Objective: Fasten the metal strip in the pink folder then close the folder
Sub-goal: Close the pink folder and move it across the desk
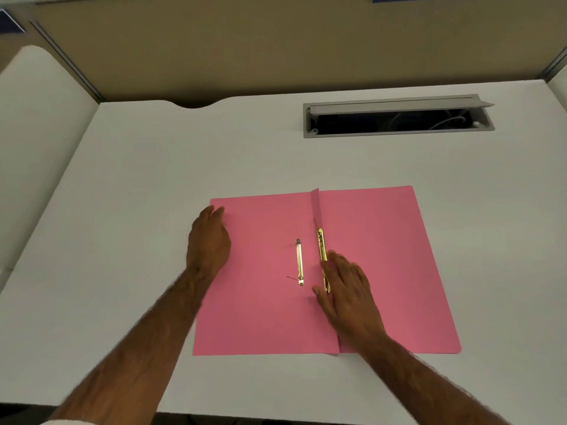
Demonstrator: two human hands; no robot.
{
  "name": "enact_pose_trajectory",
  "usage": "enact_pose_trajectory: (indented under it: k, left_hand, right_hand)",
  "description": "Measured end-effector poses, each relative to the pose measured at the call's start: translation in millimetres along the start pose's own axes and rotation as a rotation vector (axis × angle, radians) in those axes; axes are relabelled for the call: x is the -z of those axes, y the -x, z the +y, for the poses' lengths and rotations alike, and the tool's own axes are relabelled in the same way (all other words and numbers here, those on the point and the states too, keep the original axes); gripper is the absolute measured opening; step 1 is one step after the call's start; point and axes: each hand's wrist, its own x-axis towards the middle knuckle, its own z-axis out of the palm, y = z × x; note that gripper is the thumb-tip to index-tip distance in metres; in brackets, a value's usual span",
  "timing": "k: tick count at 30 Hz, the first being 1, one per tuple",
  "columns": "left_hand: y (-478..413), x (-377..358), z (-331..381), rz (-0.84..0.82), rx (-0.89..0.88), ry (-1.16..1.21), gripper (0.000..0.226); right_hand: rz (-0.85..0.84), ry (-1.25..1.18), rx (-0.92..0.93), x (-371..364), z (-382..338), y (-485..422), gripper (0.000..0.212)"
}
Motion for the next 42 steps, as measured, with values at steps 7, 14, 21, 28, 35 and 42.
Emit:
enact_pose_trajectory:
  k: [7,14,21,28,35,42]
  left_hand:
    - [-52,23,-28,-0.081,0.212,-0.033,0.055]
    - [-80,26,-21,-0.093,0.240,0.010,0.040]
    - [-103,34,-16,-0.109,0.376,0.061,0.033]
    - [-79,58,-5,-0.212,0.492,0.856,0.022]
    - [0,66,-19,-0.355,0.496,0.945,0.034]
    - [16,88,-6,-0.355,0.360,1.042,0.025]
  right_hand:
    - [0.070,-0.032,-0.079,-5,-13,-10,0.060]
    - [0.124,-0.076,-0.098,-9,-21,-15,0.053]
    - [0.138,-0.078,-0.119,-10,-22,-17,0.054]
    - [0.070,-0.157,-0.163,-7,-27,-22,0.058]
    - [0.088,-0.638,-0.393,32,-32,-31,0.056]
    - [-0.142,-1.183,-0.733,68,-27,-60,0.041]
